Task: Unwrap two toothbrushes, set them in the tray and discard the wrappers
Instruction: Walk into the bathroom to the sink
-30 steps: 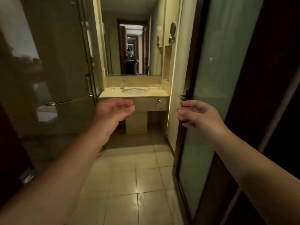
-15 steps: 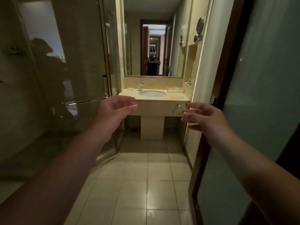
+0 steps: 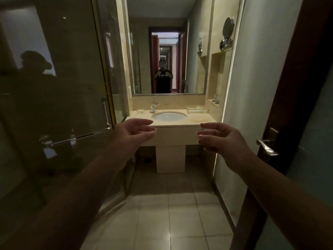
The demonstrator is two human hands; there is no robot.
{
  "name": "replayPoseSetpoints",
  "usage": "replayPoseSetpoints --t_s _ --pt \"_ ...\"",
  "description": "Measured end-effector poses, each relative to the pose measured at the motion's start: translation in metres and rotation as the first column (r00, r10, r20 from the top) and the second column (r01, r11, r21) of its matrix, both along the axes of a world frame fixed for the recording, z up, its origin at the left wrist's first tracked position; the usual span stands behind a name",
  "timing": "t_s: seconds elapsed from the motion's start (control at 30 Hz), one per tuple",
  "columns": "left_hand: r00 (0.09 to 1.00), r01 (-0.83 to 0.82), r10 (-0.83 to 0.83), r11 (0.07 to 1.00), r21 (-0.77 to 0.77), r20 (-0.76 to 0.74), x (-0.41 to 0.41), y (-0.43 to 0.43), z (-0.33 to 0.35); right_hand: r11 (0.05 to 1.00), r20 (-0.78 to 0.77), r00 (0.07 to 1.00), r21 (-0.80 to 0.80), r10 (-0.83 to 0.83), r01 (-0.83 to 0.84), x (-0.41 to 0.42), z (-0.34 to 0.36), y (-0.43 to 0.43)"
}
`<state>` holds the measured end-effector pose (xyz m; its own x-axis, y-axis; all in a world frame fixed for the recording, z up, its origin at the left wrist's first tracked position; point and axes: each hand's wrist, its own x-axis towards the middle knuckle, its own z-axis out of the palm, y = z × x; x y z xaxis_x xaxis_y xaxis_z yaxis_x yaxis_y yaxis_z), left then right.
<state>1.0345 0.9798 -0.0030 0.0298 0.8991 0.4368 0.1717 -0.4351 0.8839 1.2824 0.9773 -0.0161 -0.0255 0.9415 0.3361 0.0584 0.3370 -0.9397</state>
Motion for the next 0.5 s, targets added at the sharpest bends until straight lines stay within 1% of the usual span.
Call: replayPoseSetpoints --t_s 0.2,0.33,0.5 --pt "0.999 0.034 -0.033 0.999 -0.021 0.024 0.003 0.087 -0.009 1.000 -0.010 1.000 -0.007 0.019 -0.019 -0.001 -0.006 0.086" --pt "0.998 0.050 -0.048 0.997 -0.057 0.032 0.016 0.143 -0.021 0.999 -0.041 0.999 -0.037 0.004 -0.006 0.014 -0.022 0.143" --pt "0.998 0.055 -0.056 0.996 -0.066 -0.004 0.044 0.225 -0.034 0.998 -0.063 0.998 -0.061 -0.018 0.014 0.042 -0.037 0.225"
